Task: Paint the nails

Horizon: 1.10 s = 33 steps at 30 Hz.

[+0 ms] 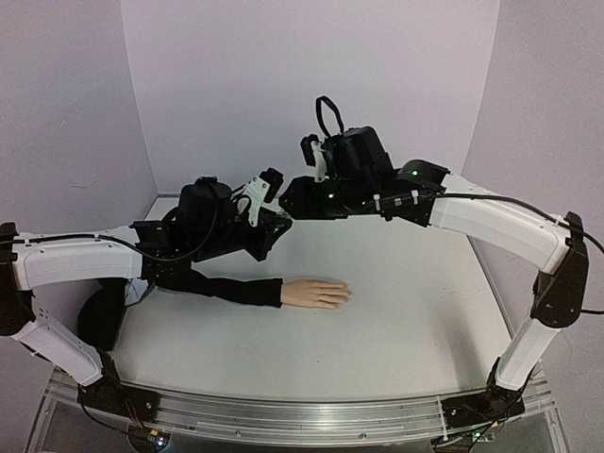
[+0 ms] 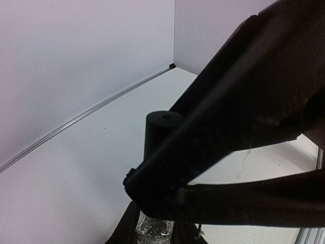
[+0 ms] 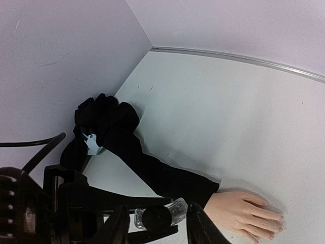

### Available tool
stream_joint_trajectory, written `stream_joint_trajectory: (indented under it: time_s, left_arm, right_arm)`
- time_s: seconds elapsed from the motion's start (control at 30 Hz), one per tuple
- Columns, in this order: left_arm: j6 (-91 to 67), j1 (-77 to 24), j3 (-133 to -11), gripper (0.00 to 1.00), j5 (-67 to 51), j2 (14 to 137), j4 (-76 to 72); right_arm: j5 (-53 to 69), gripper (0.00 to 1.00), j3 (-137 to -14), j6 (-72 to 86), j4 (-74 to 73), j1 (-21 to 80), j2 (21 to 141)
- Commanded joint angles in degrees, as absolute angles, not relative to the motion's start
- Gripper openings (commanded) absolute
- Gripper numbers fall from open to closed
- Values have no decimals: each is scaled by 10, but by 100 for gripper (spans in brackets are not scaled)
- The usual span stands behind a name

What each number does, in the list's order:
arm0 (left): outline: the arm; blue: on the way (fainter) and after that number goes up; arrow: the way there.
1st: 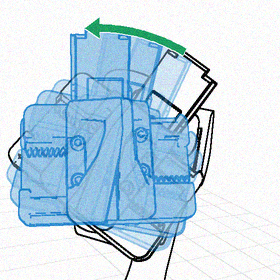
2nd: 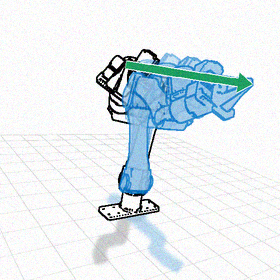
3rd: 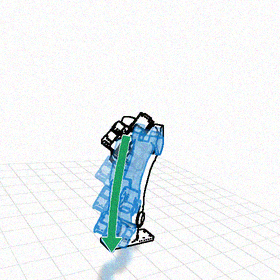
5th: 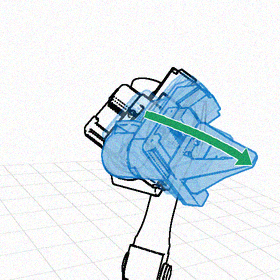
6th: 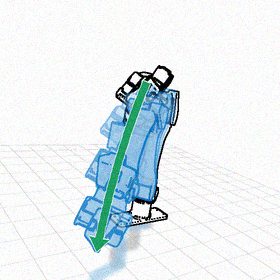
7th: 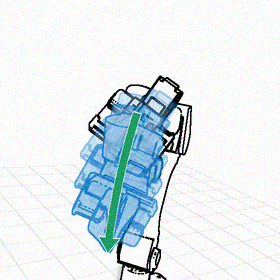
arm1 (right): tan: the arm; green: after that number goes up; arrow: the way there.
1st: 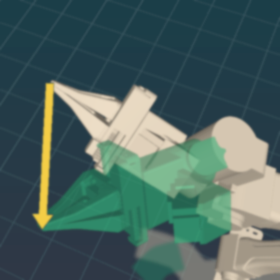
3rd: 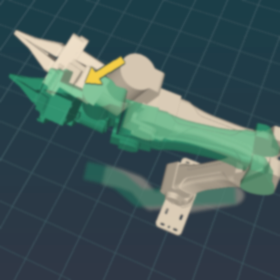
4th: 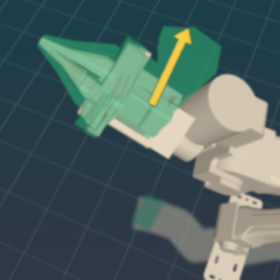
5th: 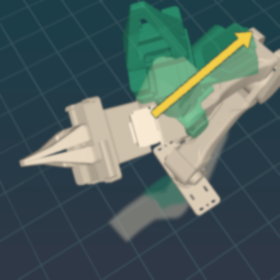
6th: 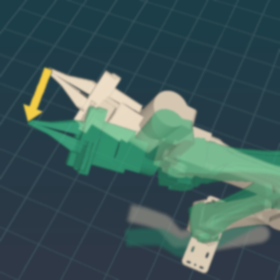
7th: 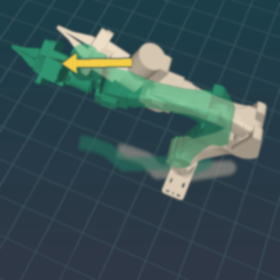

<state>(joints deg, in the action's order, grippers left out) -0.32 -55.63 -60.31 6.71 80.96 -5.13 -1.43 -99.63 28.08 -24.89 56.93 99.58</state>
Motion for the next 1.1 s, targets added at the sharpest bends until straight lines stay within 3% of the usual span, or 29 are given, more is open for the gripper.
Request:
stream_joint_trajectory:
  time_s: [0.0, 0.2, 0.3, 0.5, 0.6, 0.73, 0.77, 0.93, 1.07]
  left_arm:
    - [-8, -558, -624, 0, 84, 803, -85]
    - [-15, -558, -603, 0, 38, 780, -93]
    - [-5, -554, -583, 0, -96, 746, -90]
    - [17, -523, -600, 0, -456, 711, -16]
    - [22, -515, -627, 0, -503, 718, 24]
    - [30, -515, -631, 0, -467, 716, 22]
    - [31, -514, -629, 0, -454, 715, 18]
    - [32, -514, -604, 0, -363, 702, -18]
    - [47, -514, -589, 0, -287, 699, -26]
  right_arm:
    - [-18, 33, -1027, 284, -239, 571, 1009]
    - [17, 21, -1019, 217, -238, 571, 994]
    - [99, 0, -991, 120, -236, 570, 963]
    - [402, 0, -893, -80, -241, 568, 892]
    - [427, 0, -885, -79, -241, 568, 893]
    - [396, 0, -874, -62, -237, 568, 887]
    - [380, 5, -875, -53, -236, 568, 885]
    - [262, 63, -874, 14, -235, 568, 866]
    - [179, 86, -872, 77, -237, 567, 851]
